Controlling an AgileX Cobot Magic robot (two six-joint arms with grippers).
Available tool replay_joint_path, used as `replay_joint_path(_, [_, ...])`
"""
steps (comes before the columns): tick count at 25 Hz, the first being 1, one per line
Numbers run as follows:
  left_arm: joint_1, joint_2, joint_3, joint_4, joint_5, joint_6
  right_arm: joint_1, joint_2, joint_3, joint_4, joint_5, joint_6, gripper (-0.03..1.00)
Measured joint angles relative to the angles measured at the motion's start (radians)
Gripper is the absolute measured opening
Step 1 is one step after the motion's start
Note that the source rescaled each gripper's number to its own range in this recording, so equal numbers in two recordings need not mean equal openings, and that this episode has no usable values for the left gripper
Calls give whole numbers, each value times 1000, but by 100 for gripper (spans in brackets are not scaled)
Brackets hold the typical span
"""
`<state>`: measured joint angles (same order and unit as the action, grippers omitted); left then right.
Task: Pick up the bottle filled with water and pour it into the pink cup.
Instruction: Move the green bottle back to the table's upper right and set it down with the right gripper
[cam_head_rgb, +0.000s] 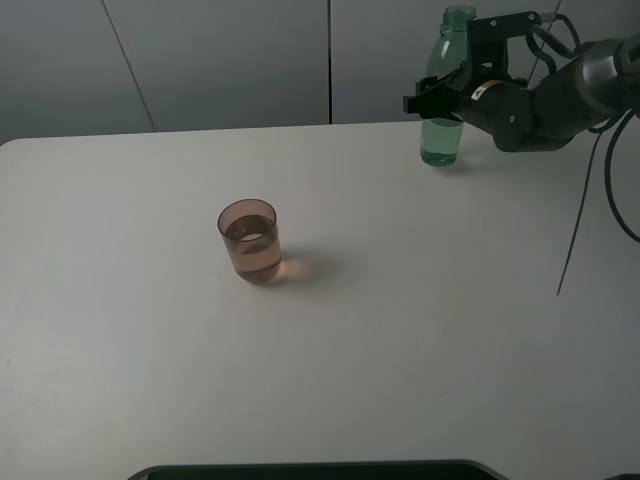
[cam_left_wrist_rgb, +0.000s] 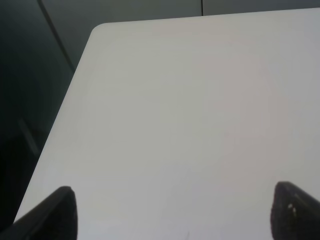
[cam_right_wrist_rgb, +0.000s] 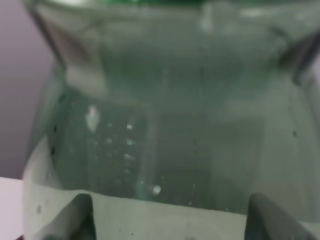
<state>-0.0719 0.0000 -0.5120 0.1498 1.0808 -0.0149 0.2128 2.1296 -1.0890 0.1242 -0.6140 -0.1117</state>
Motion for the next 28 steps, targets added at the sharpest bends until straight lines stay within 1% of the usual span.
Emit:
replay_joint_path(3, [0, 0, 0, 0, 0, 0, -24, 0, -2, 13, -9, 0, 0])
replay_joint_path(7, [0, 0, 0, 0, 0, 0, -32, 36, -4, 29, -29, -2, 0])
replay_joint_path(10, [0, 0, 0, 0, 0, 0, -32, 61, -10, 70, -57, -2, 0])
replay_joint_path(13, [0, 0, 0, 0, 0, 0, -32, 64, -12, 77, -64, -2, 0])
replay_joint_path(18, [0, -2, 0, 0, 0, 0, -32, 64, -12, 77, -60, -44, 1])
replay_joint_path(19, [0, -2, 0, 0, 0, 0, -32, 64, -12, 77, -58, -51, 25])
replay_joint_path(20, [0, -2, 0, 0, 0, 0, -32, 64, -12, 77, -51, -56, 61])
replay_joint_path(21, [0, 0, 0, 0, 0, 0, -32, 66, -12, 79, -44, -61, 83])
replay_joint_path(22, [0, 0, 0, 0, 0, 0, -32, 66, -12, 78, -39, -61, 93])
replay_joint_path(24, [0, -2, 0, 0, 0, 0, -32, 66, -12, 93, -34, -65, 99])
replay_joint_path(28, [0, 0, 0, 0, 0, -6, -32, 66, -12, 123, -31, -65, 99])
